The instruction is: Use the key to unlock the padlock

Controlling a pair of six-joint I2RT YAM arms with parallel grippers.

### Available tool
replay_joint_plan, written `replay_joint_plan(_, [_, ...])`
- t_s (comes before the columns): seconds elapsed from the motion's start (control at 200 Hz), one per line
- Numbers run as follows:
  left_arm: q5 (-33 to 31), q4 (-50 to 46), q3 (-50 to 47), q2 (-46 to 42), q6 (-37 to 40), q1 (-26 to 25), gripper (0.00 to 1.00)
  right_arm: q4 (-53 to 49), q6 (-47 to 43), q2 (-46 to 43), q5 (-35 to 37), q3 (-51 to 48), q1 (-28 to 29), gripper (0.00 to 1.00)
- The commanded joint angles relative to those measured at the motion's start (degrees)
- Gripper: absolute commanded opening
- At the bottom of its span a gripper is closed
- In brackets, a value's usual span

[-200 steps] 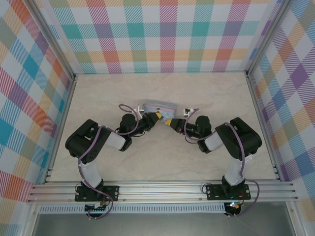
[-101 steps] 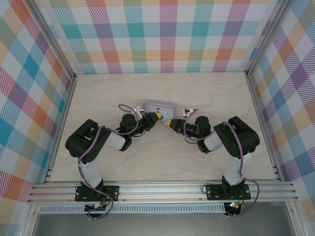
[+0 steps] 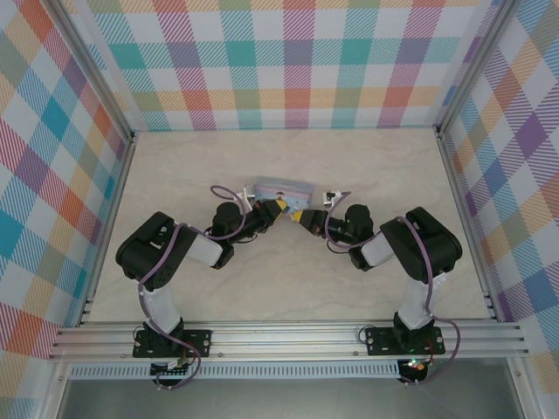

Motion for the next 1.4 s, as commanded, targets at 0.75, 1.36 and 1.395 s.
replay_joint_plan(0.75, [1.39, 5.52, -1.06, -1.57, -0.51, -0.18, 0.0, -4.63, -1.57, -0.21, 1.24, 4.29, 0.61, 0.02])
replay_joint_plan(1.36, [4.72, 5.99, -0.72, -2.98, -2.03, -0.61, 0.0, 2.16, 0.99, 1.39, -0.56, 7.19, -0.17, 0.02])
replay_joint_plan(1.395, [5.07, 5.78, -0.34, -3.11, -2.25, -0.86, 0.0, 2.23, 0.91, 1.28, -0.49, 7.32, -0.12, 0.02])
